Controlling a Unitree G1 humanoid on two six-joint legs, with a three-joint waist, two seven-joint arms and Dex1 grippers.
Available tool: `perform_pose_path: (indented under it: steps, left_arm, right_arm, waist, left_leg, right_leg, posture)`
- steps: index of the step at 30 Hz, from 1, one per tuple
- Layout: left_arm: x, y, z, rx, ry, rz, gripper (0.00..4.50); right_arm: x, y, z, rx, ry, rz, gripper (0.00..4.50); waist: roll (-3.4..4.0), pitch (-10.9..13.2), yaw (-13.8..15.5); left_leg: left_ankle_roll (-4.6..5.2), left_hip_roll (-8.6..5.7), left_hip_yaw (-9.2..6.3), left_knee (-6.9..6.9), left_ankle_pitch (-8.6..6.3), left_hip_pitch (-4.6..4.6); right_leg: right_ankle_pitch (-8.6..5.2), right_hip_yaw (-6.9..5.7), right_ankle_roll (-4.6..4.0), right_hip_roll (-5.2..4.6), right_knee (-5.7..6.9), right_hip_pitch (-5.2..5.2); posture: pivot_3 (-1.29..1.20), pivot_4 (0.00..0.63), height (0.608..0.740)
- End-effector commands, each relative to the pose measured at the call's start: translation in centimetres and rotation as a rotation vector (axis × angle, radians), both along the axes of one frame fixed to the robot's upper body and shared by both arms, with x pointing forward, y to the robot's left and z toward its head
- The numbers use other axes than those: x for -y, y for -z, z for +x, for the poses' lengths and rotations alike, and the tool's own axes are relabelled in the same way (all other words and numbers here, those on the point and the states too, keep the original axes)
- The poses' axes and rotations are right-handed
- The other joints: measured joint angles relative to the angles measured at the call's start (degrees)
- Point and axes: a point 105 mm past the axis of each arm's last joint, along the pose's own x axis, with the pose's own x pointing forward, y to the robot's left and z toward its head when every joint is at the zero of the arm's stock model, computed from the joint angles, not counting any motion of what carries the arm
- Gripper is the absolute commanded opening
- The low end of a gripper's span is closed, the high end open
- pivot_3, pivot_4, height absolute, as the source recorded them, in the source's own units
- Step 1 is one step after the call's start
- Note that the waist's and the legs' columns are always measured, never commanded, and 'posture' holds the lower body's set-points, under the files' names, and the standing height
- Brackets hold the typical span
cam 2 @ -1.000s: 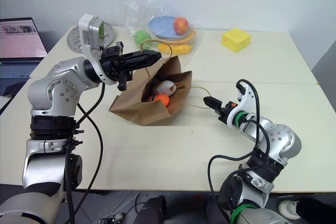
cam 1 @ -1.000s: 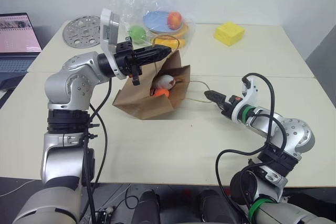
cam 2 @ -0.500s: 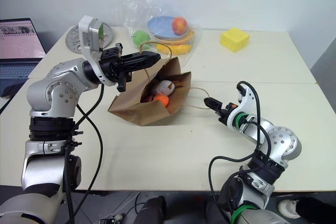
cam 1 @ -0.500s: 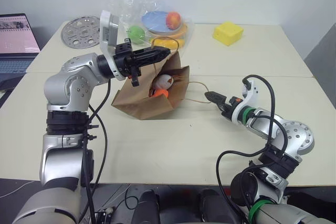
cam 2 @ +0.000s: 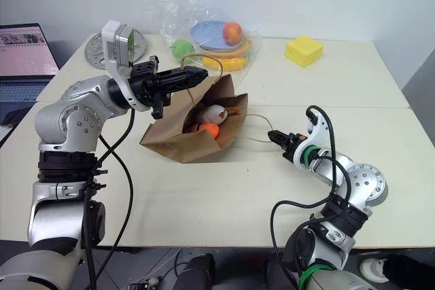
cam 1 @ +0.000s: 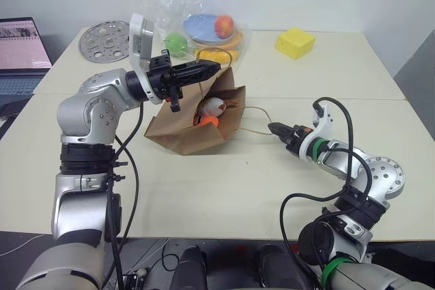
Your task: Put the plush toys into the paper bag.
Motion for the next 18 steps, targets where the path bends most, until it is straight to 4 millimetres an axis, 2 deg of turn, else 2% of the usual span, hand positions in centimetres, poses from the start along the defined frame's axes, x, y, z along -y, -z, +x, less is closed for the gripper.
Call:
perform_pose_path:
  steps: [1,4,14,18]
  left_arm:
    - [0.0,-1.1,-0.5,0.053,0.01,-0.009,0.0]
    - [0.0,-1.1,-0.6,0.053,0.008,-0.01,0.0]
    - [0.0,-1.0,-0.6,0.053,0.001,-0.01,0.0]
    - [-0.2,-1.0,-0.5,0.059,-0.011,-0.007,0.0]
  right_arm:
    - [-5.7,-1.5,-0.5,0.025,-0.138,0.147,1.08]
    - [-6.2,-1.4,-0.6,0.015,-0.151,0.154,0.02]
    - [-5.9,-2.3,-0.2,0.052,-0.153,0.176,0.02]
    - [-4.5,-4.6,-0.2,0.161,-0.168,0.17,0.02]
  waist:
    - [0.0,0.0,0.0]
    - [0.0,0.0,0.0]
    - [0.01,0.0,0.0]
    - [0.04,0.03,-0.02]
  left_leg:
    - [0.0,0.0,0.0,0.0,0.0,0.0]
    - [0.0,0.0,0.0,0.0,0.0,0.0]
    - [0.0,0.0,0.01,-0.02,0.0,0.0]
    - [0.0,0.01,0.01,-0.04,0.0,0.0]
  right_leg:
    - [0.0,0.0,0.0,0.0,0.0,0.0]
    - [0.0,0.0,0.0,0.0,0.0,0.0]
    - [0.0,0.01,0.0,0.0,-0.01,-0.01]
    - [0.0,0.01,0.0,0.01,-0.02,-0.02]
  posture:
    - [0.0,0.15,0.74]
    - [0.0,0.15,0.74]
    - [0.0,0.15,0.74]
    - [0.0,0.15,0.74]
